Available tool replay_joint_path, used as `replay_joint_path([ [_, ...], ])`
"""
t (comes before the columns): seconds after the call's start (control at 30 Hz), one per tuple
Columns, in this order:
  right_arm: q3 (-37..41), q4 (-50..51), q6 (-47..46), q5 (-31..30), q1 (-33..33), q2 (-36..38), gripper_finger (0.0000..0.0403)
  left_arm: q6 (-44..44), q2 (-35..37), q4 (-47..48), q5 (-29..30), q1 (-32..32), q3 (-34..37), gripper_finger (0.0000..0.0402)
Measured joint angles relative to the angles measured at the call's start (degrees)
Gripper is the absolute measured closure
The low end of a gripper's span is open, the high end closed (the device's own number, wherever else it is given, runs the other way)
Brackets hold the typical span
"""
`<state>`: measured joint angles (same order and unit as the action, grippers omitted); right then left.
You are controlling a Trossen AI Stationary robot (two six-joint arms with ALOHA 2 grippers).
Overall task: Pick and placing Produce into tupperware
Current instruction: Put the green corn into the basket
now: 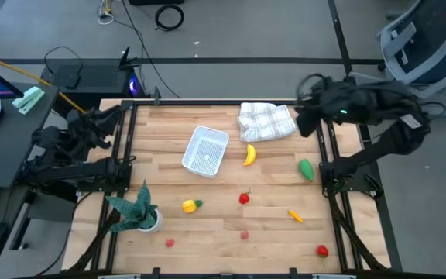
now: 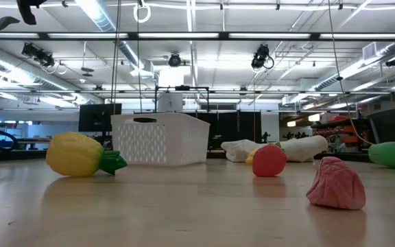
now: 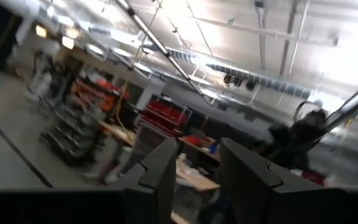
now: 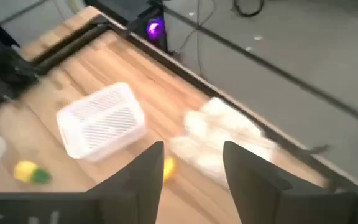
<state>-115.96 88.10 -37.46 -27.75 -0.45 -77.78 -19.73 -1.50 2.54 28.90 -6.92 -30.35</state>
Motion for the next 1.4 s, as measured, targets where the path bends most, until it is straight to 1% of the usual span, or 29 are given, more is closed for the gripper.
replay_joint_path([
  [0.03,1.2,-1.6,1.7,3.2,-0.4,-0.3,0.0214,-2.5,0.0,0.5,0.0,0.0,0.0,0.0274],
  [0.07,1.9,-2.8,3.0,4.8,-0.9,-1.4,0.0205,-4.5,0.0,0.8,0.0,0.1,0.0,0.0276],
  [0.17,4.5,2.5,4.4,5.6,-3.1,-4.2,0.0176,-9.6,0.0,1.9,-0.2,0.1,0.0,0.0282],
  [0.23,9.6,0.4,3.9,5.9,-4.8,-4.5,0.0157,-11.5,0.0,2.6,-0.7,0.1,0.0,0.0286],
  [0.3,14.3,0.0,-1.1,5.6,-5.8,-5.1,0.0142,-12.8,-0.1,2.8,-1.4,0.2,0.0,0.029],
  [0.33,16.7,1.1,-4.3,6.8,-6.1,-5.2,0.0136,-13.1,-0.1,3.1,-1.8,0.2,0.0,0.0292],
  [0.4,21.9,1.8,-10.1,11.1,-6.5,-5.7,0.0129,-13.1,-0.2,3.3,-2.1,0.2,0.0,0.0296],
  [0.47,27.9,1.7,-14.9,17.3,-6.9,-5.9,0.0126,-13.0,-0.2,3.5,-2.1,0.4,0.0,0.0299],
  [0.53,33.4,1.9,-18.1,22.0,-6.8,-5.4,0.0126,-12.8,-0.3,3.7,-2.1,0.4,0.0,0.0302],
  [0.57,36.1,1.9,-19.1,24.0,-6.2,-4.9,0.0127,-12.5,-0.3,3.8,-2.2,0.4,0.0,0.0304],
  [0.63,41.8,2.1,-20.5,26.2,-5.0,-4.3,0.0129,-11.4,-0.3,3.9,-2.1,0.4,0.0,0.0307],
  [0.8,54.1,2.2,-25.8,27.3,-3.0,-1.7,0.013,-10.0,-0.4,5.8,-2.1,0.4,0.0,0.0313],
  [0.93,61.7,1.5,-31.4,30.8,-3.8,0.0,0.013,-9.6,-0.4,6.5,-2.1,0.4,0.0,0.031],
  [1.03,66.3,-2.0,-32.3,31.8,-4.9,1.0,0.0131,-9.6,-0.4,7.0,-2.1,0.4,0.0,0.0308],
  [1.27,73.2,-15.8,-31.5,30.6,-7.2,1.7,0.0131,-9.6,-0.4,10.0,-2.1,0.4,0.0,0.0314],
  [1.4,75.4,-19.0,-31.5,28.8,-8.2,1.7,0.0131,-9.6,-0.4,11.2,-2.1,0.4,0.0,0.0311],
])
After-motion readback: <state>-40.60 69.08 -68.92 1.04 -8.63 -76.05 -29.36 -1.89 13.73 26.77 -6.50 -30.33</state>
